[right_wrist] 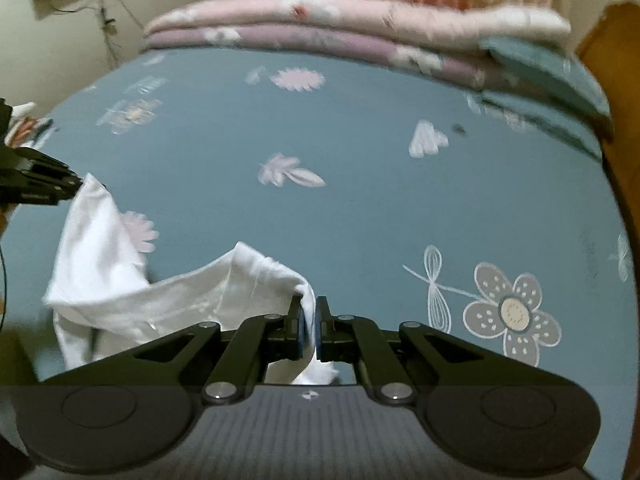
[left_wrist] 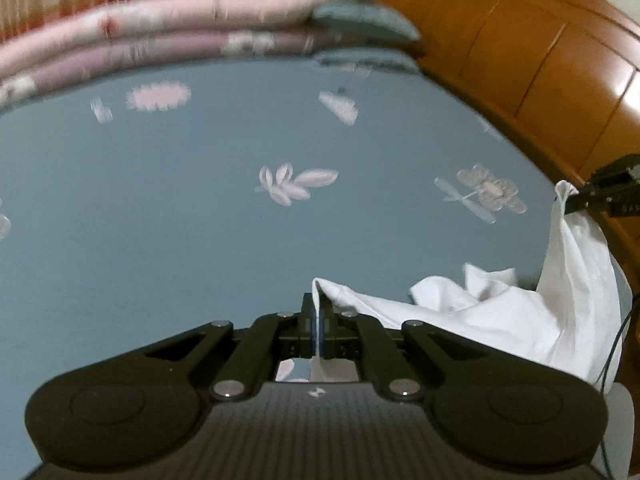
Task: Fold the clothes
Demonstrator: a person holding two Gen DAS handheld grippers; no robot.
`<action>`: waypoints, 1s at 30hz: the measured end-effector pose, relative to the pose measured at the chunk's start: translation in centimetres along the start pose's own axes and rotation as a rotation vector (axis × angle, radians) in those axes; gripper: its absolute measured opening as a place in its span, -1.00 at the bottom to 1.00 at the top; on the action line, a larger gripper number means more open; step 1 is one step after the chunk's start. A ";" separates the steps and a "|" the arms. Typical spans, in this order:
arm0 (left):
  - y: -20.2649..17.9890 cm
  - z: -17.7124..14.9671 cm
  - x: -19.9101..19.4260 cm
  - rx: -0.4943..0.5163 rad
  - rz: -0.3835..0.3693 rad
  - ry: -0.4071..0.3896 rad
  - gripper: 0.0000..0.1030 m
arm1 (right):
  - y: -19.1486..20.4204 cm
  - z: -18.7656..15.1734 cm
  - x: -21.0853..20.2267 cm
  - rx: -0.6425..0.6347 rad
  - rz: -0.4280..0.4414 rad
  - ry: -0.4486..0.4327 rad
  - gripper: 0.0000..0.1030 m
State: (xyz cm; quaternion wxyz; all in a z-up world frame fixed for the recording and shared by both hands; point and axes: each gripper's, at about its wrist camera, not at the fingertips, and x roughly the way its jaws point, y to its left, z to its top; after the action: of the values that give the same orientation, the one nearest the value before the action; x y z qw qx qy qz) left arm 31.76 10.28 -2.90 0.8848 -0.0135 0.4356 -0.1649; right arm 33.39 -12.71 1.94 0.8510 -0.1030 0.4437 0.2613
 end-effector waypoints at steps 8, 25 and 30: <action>3.2 3.8 7.0 -0.006 0.025 0.061 -1.00 | -6.4 1.0 9.0 0.032 -0.039 0.070 -0.89; 7.9 8.4 15.3 -0.125 0.130 0.030 -0.97 | -15.7 4.7 16.3 0.215 -0.218 -0.020 -0.88; 8.1 6.9 15.4 -0.165 0.115 0.064 -0.87 | -16.0 3.6 16.1 0.273 -0.196 -0.024 -0.49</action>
State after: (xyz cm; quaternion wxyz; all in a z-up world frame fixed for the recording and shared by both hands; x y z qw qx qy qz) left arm 48.07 12.41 -11.79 0.8744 -0.0560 0.4756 -0.0776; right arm 52.05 -19.01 -9.84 0.8838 -0.0263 0.4526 0.1156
